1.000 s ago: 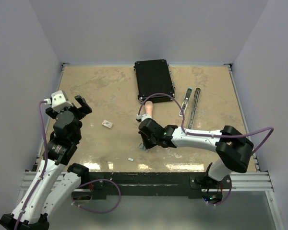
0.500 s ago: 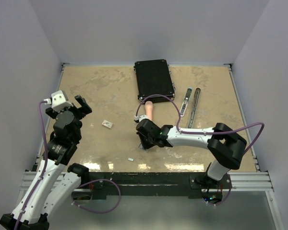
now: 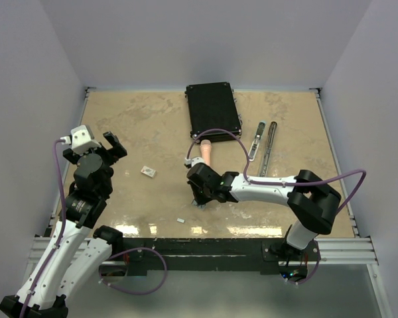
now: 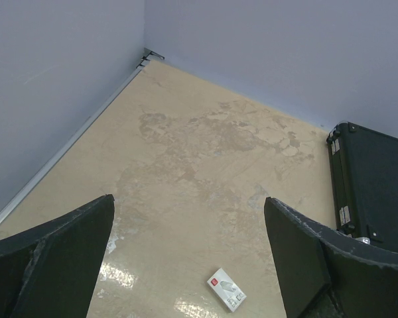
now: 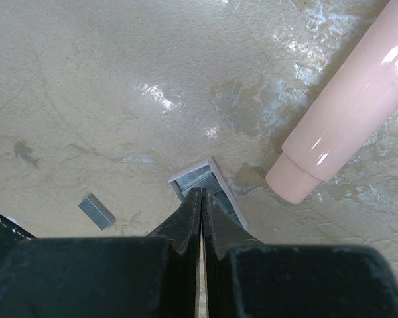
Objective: Unload the staples from the stapler
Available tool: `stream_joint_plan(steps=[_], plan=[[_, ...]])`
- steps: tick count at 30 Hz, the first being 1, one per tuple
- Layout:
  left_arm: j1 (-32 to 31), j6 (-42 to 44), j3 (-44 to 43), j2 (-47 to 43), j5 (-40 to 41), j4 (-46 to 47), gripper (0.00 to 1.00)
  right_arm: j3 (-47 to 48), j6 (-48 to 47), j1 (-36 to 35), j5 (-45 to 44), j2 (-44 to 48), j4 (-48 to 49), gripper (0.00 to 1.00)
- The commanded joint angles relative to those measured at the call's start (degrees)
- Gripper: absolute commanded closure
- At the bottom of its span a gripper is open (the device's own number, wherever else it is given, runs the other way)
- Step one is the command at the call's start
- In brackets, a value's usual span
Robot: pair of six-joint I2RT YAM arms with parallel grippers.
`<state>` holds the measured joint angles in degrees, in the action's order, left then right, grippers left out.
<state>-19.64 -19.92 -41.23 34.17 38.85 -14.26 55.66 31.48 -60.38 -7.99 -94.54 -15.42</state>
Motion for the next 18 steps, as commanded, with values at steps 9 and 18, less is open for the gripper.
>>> stream_joint_plan(steps=[9,18], plan=[[-0.22,0.76,0.28,0.02,0.88,2.4,0.0,-1.69,1.03,-0.26,-1.76,-0.03,0.31,1.0],[-0.22,0.76,0.28,-0.07,0.79,2.48,0.0,-2.22,2.09,-0.26,-3.96,1.81,-1.98,1.0]])
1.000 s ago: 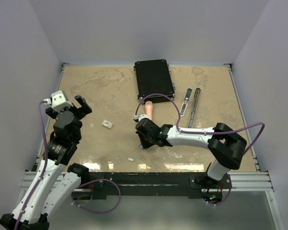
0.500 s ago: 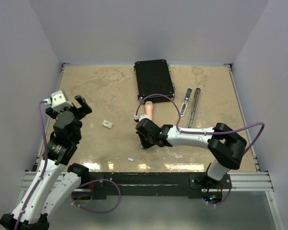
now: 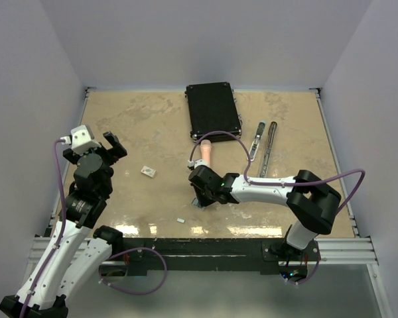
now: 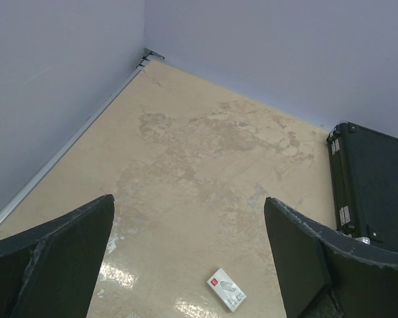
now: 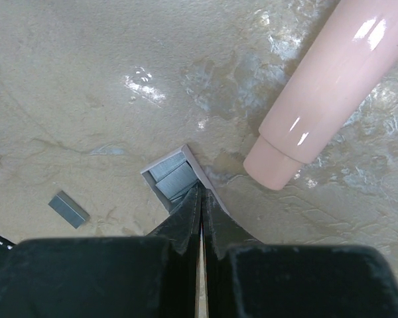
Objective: Unload the staples from the stapler
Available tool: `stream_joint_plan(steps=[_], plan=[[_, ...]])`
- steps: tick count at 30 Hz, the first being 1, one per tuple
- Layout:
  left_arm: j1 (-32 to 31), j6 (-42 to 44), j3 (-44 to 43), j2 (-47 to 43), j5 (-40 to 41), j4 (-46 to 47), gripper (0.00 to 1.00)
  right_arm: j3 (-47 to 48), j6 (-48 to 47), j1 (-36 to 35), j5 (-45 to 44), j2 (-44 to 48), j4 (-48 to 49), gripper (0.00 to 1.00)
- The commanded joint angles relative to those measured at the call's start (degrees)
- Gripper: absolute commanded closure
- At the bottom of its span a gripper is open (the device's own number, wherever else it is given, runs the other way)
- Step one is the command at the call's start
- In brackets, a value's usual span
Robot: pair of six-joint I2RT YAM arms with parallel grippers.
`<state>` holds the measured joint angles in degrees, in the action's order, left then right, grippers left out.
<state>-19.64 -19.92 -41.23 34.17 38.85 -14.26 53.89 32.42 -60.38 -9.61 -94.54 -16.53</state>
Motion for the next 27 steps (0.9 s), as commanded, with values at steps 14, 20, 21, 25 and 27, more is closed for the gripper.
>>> stream_joint_plan(steps=[14,20,21,25,27], plan=[[-0.22,0.59,0.28,0.1,0.79,2.4,0.0,2.62,2.29,-0.35,-2.26,5.86,-4.03,1.0],[-0.22,0.67,0.19,0.1,0.79,2.4,0.0,4.12,0.54,-0.35,-1.38,4.11,-0.96,1.0],[-0.22,0.59,0.28,0.1,0.79,2.48,0.0,4.12,0.01,-0.27,-0.86,3.49,-0.35,1.0],[-0.22,0.67,0.36,0.02,0.88,2.4,0.0,5.52,-1.05,-0.27,-0.94,-0.11,0.1,1.0],[-0.22,0.76,0.28,0.1,0.96,2.48,0.0,5.79,-1.22,-0.26,-1.2,-0.99,0.45,1.0]])
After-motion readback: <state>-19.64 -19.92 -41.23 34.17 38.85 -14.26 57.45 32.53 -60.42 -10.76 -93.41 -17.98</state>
